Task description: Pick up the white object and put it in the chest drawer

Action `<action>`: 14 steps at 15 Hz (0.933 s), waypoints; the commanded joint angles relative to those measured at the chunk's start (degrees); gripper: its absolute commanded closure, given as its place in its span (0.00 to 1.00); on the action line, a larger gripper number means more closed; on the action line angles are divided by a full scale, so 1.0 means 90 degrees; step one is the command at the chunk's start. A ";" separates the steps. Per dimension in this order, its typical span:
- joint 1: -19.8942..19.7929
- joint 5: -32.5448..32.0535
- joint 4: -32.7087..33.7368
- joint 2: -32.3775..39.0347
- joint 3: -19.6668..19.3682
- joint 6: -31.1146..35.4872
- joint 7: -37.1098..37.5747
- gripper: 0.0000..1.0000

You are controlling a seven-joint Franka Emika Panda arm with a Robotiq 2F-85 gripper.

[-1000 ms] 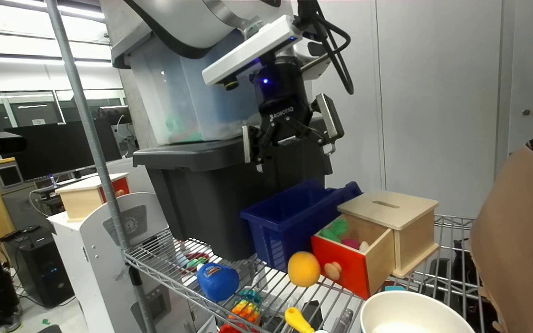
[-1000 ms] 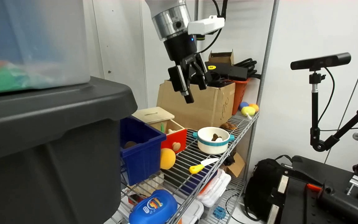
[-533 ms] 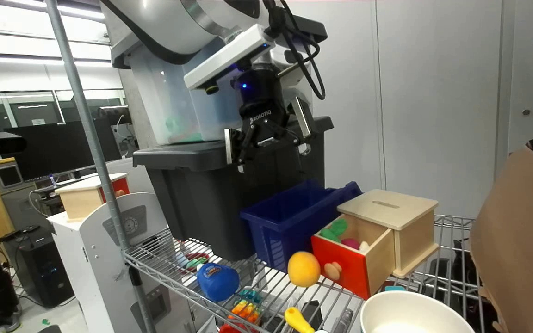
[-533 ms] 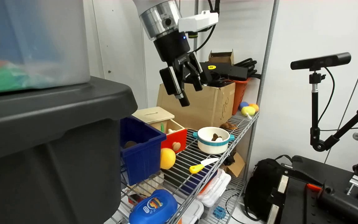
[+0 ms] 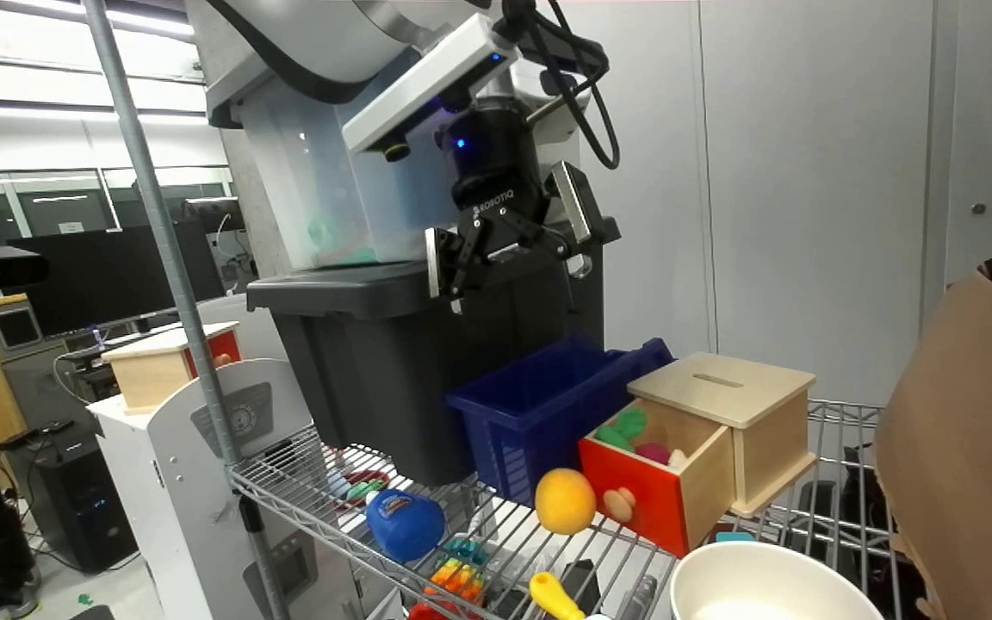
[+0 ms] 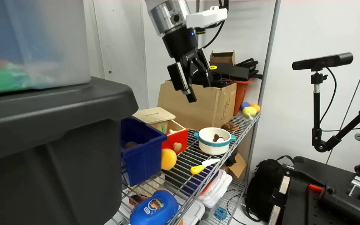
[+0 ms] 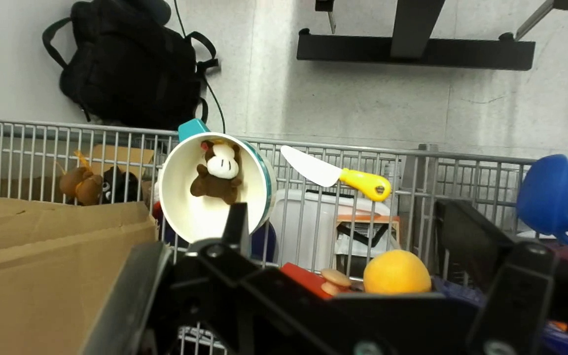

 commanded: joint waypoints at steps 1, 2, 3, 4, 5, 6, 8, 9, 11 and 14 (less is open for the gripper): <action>-0.0122 0.0010 -0.0558 -0.0488 -0.0028 0.0063 0.0203 0.00; -0.0160 0.0007 -0.0693 -0.0573 -0.0047 0.0098 0.0237 0.00; -0.0197 0.0029 -0.0823 -0.0675 -0.0057 0.0098 0.0274 0.00; -0.0236 0.0041 -0.0959 -0.0765 -0.0066 0.0110 0.0303 0.00; -0.0284 0.0055 -0.1124 -0.0864 -0.0077 0.0147 0.0333 0.00; -0.0333 0.0070 -0.1288 -0.0959 -0.0089 0.0172 0.0360 0.00; -0.0432 0.0096 -0.1611 -0.1139 -0.0108 0.0238 0.0409 0.00; -0.0476 0.0110 -0.1770 -0.1239 -0.0118 0.0257 0.0432 0.00; -0.0565 0.0133 -0.2097 -0.1432 -0.0141 0.0322 0.0469 0.00; -0.0696 0.0180 -0.2691 -0.1792 -0.0191 0.0536 0.0541 0.00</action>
